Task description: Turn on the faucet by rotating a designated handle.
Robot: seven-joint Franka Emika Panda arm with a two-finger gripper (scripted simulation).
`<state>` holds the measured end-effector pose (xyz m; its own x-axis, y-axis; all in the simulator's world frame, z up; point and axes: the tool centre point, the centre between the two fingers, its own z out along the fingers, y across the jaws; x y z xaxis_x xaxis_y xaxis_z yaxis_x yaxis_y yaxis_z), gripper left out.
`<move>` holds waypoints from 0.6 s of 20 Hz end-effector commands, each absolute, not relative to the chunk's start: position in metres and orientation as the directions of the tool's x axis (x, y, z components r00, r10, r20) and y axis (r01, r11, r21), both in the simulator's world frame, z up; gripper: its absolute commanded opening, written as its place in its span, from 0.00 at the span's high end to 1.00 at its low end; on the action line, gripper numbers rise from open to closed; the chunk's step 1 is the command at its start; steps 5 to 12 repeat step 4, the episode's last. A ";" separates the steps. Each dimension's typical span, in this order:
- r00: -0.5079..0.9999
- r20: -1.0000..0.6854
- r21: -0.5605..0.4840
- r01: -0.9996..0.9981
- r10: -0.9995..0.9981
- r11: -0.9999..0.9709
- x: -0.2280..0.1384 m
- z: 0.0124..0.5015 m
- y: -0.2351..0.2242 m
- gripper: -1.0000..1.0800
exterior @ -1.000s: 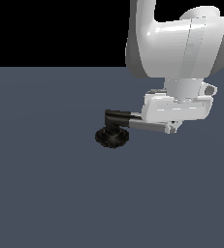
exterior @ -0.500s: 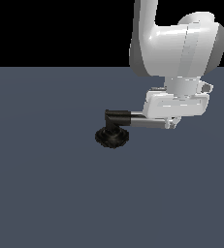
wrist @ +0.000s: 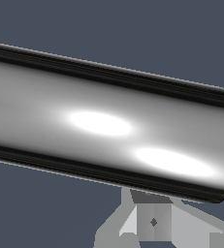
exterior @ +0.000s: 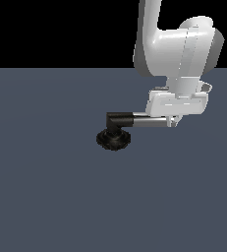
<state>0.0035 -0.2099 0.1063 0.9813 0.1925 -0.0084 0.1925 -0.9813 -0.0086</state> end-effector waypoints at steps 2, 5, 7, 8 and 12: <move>0.983 0.000 0.000 0.186 0.186 -0.983 0.015 0.108 -0.221 1.00; 0.983 0.000 0.000 0.185 0.185 -0.983 0.018 0.109 -0.223 1.00; 0.983 0.000 0.000 0.185 0.185 -0.983 0.018 0.109 -0.223 1.00; 0.983 0.000 0.000 0.185 0.185 -0.983 0.018 0.109 -0.223 1.00; 0.983 0.000 0.000 0.185 0.185 -0.983 0.018 0.109 -0.223 1.00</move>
